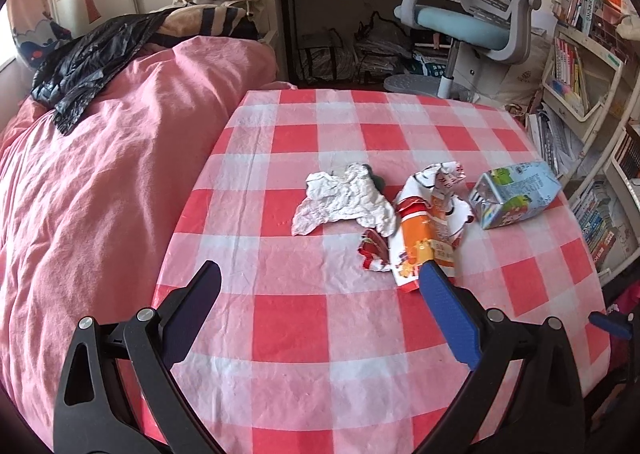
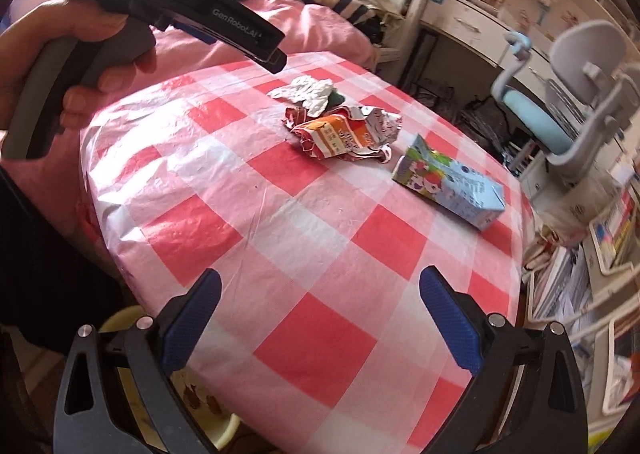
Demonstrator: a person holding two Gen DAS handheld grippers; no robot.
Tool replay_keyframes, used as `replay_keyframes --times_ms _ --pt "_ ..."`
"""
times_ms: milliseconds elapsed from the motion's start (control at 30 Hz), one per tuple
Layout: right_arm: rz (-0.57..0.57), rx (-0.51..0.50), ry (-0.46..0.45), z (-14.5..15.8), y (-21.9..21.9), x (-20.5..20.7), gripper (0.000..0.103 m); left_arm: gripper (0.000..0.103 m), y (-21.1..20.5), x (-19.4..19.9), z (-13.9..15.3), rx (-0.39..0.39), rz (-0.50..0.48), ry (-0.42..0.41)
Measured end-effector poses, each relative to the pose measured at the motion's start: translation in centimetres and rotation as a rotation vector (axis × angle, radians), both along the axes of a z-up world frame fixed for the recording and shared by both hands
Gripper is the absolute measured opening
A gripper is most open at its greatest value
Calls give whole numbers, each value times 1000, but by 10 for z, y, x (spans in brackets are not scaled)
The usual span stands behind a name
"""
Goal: Collect trash
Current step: 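Grasp the crumpled foil wrapper with the left tool while the right tool grasps the snack packet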
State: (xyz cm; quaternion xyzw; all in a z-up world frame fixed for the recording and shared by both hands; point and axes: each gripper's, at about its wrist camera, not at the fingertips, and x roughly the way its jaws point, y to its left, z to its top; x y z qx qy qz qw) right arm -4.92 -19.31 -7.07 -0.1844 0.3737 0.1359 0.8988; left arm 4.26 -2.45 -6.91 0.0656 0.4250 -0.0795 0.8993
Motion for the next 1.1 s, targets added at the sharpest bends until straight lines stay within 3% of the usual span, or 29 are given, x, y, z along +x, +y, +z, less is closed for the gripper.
replay_keyframes --times_ms 200,333,467,667,700,733,833,933,1100 --pt "52 19 13 -1 -5 24 95 96 0 24 -18 -44 -3 83" --pt "62 44 11 2 -4 37 95 96 -7 46 -17 4 14 39" --pt "48 84 2 7 -5 44 95 96 -10 73 -13 -31 4 34" --pt "18 107 3 8 -9 56 95 96 -32 103 -27 46 -14 18" --pt "10 115 7 8 -9 59 95 90 -32 107 -31 34 -15 32" --pt "2 124 10 8 -10 62 95 73 -31 110 -34 10 -21 54" --pt "-8 144 14 9 -9 70 95 37 -22 110 -30 -79 -48 120" --pt "-1 154 12 10 -1 77 95 17 -17 103 -22 -82 -70 117" --pt "0 180 10 10 13 92 95 6 -2 94 -7 -145 -83 126"
